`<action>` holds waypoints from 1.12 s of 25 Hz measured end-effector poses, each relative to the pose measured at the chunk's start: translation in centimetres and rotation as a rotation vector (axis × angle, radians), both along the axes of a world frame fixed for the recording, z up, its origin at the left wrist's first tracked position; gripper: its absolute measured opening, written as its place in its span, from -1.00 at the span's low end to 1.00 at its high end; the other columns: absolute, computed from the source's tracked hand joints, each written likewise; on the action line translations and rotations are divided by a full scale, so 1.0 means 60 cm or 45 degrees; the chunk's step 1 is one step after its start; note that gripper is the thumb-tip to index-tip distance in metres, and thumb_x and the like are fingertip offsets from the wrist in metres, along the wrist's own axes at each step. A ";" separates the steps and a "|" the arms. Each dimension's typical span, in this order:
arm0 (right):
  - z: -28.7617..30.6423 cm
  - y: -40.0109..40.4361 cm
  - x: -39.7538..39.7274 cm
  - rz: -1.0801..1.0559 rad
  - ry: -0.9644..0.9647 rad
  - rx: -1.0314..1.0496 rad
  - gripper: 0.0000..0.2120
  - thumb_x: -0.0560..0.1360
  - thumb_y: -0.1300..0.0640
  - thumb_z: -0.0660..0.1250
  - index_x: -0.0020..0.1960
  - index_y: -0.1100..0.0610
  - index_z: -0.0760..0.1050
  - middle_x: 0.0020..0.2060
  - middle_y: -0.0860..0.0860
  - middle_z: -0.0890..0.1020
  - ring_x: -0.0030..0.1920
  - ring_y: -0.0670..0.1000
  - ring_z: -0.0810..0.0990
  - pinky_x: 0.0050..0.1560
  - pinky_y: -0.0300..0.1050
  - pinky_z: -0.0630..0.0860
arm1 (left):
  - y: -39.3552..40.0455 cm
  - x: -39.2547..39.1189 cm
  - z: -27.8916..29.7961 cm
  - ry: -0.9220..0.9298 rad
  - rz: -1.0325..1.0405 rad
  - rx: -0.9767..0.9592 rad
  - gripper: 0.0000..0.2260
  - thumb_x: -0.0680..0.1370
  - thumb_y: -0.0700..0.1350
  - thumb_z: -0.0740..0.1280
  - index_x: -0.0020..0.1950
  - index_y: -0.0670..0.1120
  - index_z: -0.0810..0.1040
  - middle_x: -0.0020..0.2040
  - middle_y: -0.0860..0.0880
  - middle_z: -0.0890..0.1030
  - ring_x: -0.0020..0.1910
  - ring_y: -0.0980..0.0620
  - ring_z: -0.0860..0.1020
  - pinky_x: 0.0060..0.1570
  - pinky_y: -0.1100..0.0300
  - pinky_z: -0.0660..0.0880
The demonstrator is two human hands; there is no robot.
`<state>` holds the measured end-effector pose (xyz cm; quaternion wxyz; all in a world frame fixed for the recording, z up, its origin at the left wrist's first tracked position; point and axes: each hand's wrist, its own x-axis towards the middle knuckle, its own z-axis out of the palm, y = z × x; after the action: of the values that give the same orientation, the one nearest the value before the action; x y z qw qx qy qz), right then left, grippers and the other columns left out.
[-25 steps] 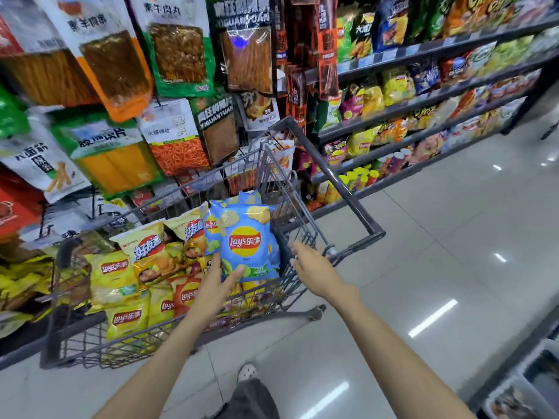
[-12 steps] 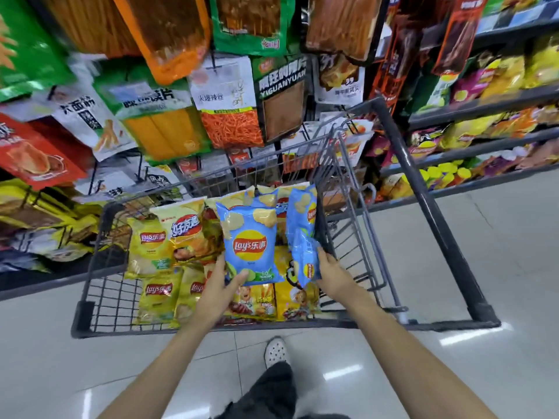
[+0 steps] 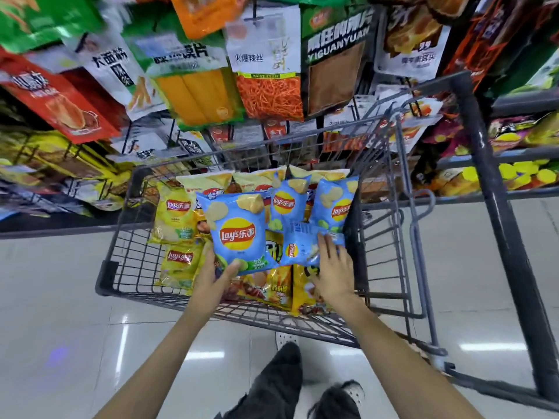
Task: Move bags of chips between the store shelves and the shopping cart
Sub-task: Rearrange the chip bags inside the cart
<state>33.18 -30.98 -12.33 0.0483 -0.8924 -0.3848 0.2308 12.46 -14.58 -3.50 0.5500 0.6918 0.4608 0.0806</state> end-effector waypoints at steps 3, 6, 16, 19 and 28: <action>-0.027 0.018 -0.008 -0.101 -0.050 0.096 0.11 0.22 0.01 0.64 0.59 0.13 0.09 0.51 0.11 0.29 0.39 0.23 0.37 0.34 0.16 0.38 | -0.004 -0.003 -0.004 0.010 0.041 -0.012 -0.39 0.59 0.04 0.36 0.57 0.12 0.16 0.49 0.10 0.36 0.45 0.13 0.35 0.39 0.07 0.39; -0.040 0.040 -0.007 -0.152 -0.125 0.145 0.10 0.25 -0.03 0.62 0.59 0.12 0.06 0.52 0.12 0.27 0.42 0.23 0.31 0.37 0.18 0.29 | 0.005 -0.010 -0.019 0.015 0.038 -0.030 -0.44 0.60 -0.03 0.33 0.55 0.15 0.18 0.42 0.18 0.43 0.37 0.22 0.42 0.29 0.25 0.45; 0.044 0.054 0.062 -0.214 -0.047 0.228 -0.25 0.41 -0.14 0.49 0.44 0.13 0.25 0.16 0.13 0.58 0.15 0.22 0.50 -0.06 0.06 0.49 | 0.040 0.015 0.024 -0.100 -0.016 -0.016 -0.30 0.46 0.34 0.35 0.53 0.21 0.18 0.38 0.23 0.46 0.39 0.16 0.41 0.37 0.04 0.39; 0.132 0.034 0.079 -0.280 0.022 0.372 -0.23 0.45 -0.19 0.43 0.46 0.08 0.12 0.09 0.13 0.56 0.11 0.21 0.52 -0.20 0.01 0.42 | 0.016 0.037 0.067 -0.116 -0.032 0.044 -0.33 0.50 0.31 0.36 0.53 0.18 0.20 0.40 0.22 0.45 0.41 0.16 0.39 0.37 0.05 0.39; 0.368 -0.195 0.097 -0.418 0.110 0.949 -0.45 0.45 -0.17 0.44 0.25 0.04 0.27 0.16 0.02 0.52 0.12 0.14 0.53 -0.10 0.10 0.52 | -0.184 0.110 0.214 -0.287 -0.124 0.254 -0.31 0.55 0.20 0.28 0.58 0.00 0.11 0.47 -0.11 0.38 0.43 -0.14 0.36 0.36 -0.14 0.34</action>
<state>39.00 -42.65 9.74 0.4207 -0.8528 -0.2921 0.1020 19.09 -25.62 9.36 0.5301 0.7512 0.3516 0.1765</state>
